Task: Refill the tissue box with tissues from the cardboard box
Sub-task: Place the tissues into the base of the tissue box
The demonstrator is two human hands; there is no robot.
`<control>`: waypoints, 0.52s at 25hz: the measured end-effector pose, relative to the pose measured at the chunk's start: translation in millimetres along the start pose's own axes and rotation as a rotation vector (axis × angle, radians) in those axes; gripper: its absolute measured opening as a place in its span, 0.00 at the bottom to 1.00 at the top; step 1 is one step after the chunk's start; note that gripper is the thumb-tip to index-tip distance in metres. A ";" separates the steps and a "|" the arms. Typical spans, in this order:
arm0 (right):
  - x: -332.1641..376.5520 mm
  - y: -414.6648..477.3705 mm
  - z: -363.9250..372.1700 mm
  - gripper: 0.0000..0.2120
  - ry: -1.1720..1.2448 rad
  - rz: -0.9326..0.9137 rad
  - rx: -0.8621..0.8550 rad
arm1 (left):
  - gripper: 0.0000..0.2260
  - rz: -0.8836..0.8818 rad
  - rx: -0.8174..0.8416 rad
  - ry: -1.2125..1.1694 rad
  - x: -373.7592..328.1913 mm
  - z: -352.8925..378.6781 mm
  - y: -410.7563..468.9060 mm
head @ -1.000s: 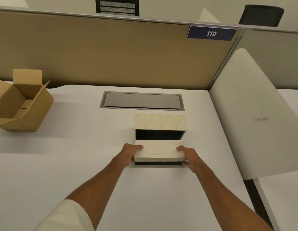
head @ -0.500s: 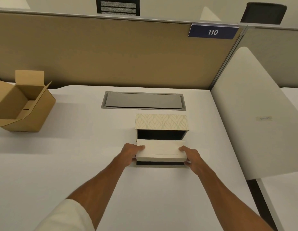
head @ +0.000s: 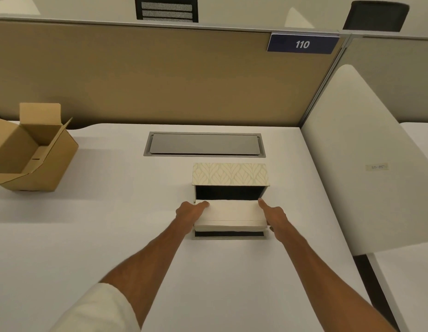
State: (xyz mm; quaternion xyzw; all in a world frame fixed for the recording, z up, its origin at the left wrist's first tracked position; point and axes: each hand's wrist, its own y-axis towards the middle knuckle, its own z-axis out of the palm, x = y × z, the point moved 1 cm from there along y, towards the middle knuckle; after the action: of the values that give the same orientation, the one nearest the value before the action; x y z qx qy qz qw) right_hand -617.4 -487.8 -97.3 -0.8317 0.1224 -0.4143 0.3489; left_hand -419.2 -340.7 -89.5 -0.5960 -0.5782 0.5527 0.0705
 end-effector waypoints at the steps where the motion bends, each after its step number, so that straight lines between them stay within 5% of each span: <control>1: 1.2 -0.4 -0.5 0.37 0.001 0.003 0.010 | 0.32 -0.011 0.015 -0.033 -0.1 0.2 -0.1; 13: 4.6 -2.1 -2.1 0.36 -0.080 -0.012 0.047 | 0.24 -0.016 0.056 -0.038 -0.4 0.0 -3.0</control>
State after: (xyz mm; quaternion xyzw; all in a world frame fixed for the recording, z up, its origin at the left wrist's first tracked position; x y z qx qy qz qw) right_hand -616.3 -489.5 -92.2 -0.8398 0.0934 -0.3855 0.3706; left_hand -421.0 -340.1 -87.1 -0.5786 -0.5686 0.5792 0.0804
